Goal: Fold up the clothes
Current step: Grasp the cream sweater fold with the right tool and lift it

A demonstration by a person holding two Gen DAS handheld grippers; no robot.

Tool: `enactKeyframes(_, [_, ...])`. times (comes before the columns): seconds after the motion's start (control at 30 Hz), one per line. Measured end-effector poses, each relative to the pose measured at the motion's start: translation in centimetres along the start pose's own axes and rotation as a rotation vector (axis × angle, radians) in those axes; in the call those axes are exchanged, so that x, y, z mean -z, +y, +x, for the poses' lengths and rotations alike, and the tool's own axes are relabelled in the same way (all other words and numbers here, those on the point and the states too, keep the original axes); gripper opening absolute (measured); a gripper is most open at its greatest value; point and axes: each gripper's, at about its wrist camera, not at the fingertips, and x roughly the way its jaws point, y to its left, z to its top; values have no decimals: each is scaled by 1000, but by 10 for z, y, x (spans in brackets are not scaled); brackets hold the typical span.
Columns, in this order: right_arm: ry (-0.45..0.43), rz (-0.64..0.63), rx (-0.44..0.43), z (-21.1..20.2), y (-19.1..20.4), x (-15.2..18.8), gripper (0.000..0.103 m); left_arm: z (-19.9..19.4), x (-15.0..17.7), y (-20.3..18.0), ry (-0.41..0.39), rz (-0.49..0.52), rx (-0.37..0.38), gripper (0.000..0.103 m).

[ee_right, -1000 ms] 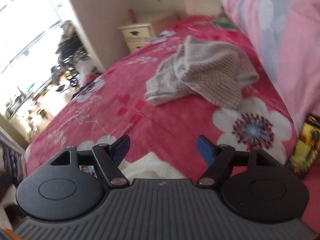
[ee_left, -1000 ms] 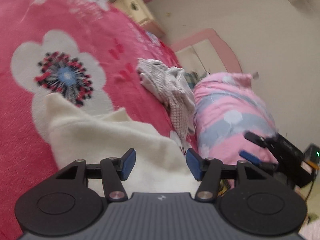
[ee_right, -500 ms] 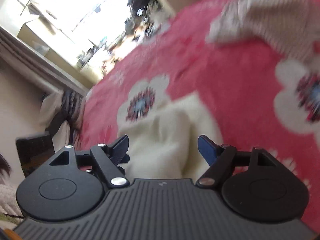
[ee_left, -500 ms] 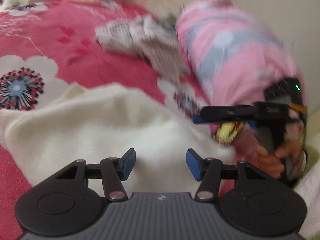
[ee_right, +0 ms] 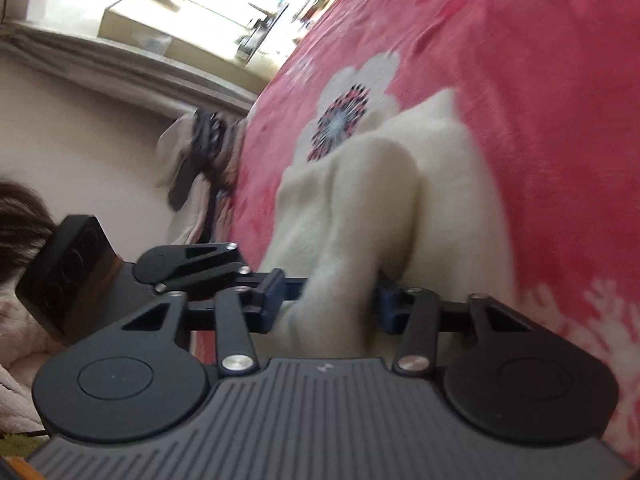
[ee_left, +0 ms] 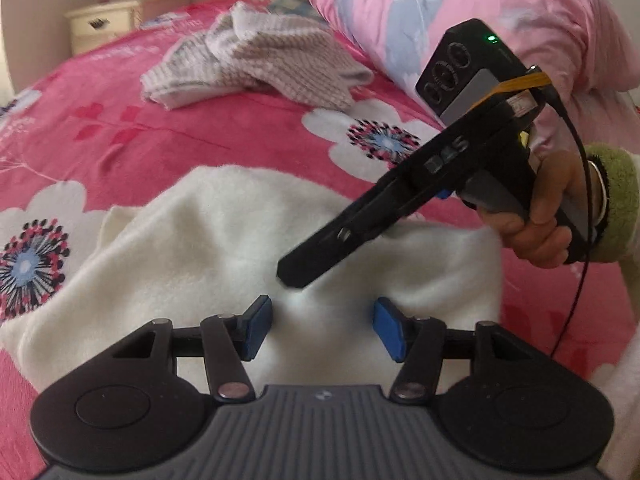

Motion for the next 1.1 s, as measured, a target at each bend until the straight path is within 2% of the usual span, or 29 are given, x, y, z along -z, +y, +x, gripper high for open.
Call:
enactKeyframes(0.03, [12,-6,-1,5,1,-1,19,-1,2,-2,-13,-6,-7,57])
enactKeyframes(0.07, [10,-11,0,5,4,-2,16,-5,2,-3,-32,-10,-14,56])
enactKeyframes(0.17, [-58,-16,-37,-10,19,-10,14,-29,-10,-9,-145,13,-27,58])
enactKeyframes(0.23, [-113,-16,-83,-26,30,-17,14,-43,-20,-11,-219,11,-12,60])
enactKeyframes(0.3, [-162,-68,-81,-43,45,-19,14,-44,-28,-13,-268,8,10,61])
enactKeyframes(0.4, [-212,-100,-12,-60,46,-19,13,-18,-31,-23,-271,56,19,62])
enactKeyframes(0.5, [-188,-71,107,-51,18,-14,14,28,-25,-26,-185,85,-3,62])
enactKeyframes(0.57, [-149,-31,171,-38,-5,-8,20,45,-20,-25,-146,60,-5,62])
enactKeyframes(0.6, [-150,18,150,-37,-13,-5,20,45,-19,-27,-158,68,-6,62])
enactKeyframes(0.63, [-162,59,129,-39,-19,-3,21,45,-18,-28,-166,78,-9,62])
enactKeyframes(0.7, [-253,86,106,-60,-20,6,27,46,-18,-28,-160,86,-15,63])
enactKeyframes(0.77, [-340,125,126,-84,-21,21,52,46,-18,-26,-157,66,-7,64])
enactKeyframes(0.87, [-456,186,153,-118,-23,45,72,48,-19,-21,-154,49,5,66])
enactKeyframes(0.93, [-453,241,159,-123,-26,70,80,53,-22,-19,-153,41,11,67])
enactKeyframes(1.1, [-408,384,142,-114,-32,126,84,55,-25,-13,-145,7,34,67])
